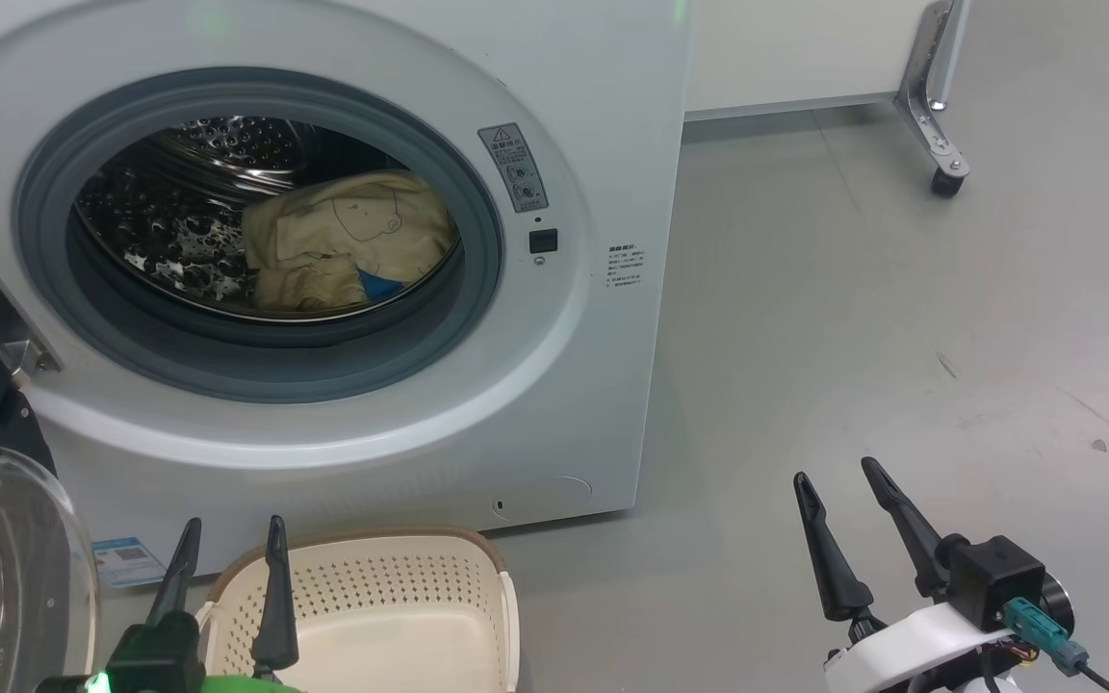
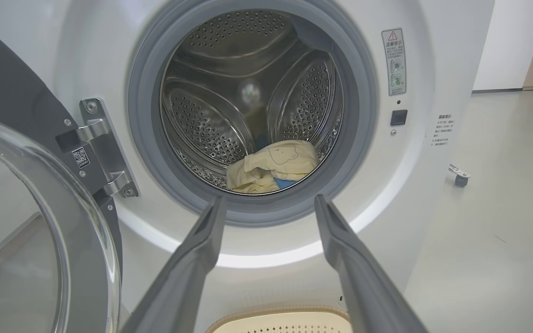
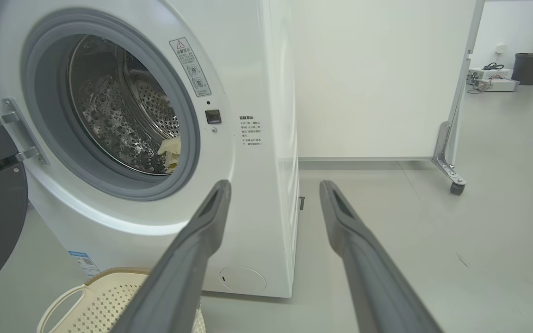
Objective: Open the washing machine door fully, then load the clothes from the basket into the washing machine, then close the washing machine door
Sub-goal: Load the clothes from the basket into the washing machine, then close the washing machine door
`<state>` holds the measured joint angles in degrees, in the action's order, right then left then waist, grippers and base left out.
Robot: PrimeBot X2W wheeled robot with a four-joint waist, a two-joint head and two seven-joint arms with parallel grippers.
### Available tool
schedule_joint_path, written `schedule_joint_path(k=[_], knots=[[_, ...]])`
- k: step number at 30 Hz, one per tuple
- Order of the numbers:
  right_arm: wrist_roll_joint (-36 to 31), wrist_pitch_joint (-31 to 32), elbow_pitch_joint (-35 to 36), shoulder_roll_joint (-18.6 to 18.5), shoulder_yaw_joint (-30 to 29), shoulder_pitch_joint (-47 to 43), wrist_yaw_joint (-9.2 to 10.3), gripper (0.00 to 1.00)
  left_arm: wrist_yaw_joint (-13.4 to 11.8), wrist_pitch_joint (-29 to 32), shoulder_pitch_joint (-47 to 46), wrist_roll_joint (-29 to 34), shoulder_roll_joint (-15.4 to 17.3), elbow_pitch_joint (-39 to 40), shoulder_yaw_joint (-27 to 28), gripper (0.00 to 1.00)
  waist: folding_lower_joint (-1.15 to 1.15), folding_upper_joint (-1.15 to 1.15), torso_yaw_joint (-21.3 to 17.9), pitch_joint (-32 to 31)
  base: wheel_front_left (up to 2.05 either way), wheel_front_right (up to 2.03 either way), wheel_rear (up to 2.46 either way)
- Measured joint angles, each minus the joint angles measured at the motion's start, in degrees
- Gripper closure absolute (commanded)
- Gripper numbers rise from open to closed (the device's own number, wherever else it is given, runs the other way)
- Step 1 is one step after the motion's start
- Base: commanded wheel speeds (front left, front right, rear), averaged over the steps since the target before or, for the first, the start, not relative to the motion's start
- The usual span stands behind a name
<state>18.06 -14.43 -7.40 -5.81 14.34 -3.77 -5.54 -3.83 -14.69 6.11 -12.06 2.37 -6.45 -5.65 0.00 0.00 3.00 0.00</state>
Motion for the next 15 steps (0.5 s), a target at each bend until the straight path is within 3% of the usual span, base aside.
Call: schedule_joint_path(k=[15], knots=[[0.0,0.0,1.0,0.0,0.1,-0.5,0.44,0.0,-1.0,0.5,2.1,0.2,0.1,3.4,-0.5,0.0,0.0,0.0,0.3,-0.3,-0.05,0.05,0.0]])
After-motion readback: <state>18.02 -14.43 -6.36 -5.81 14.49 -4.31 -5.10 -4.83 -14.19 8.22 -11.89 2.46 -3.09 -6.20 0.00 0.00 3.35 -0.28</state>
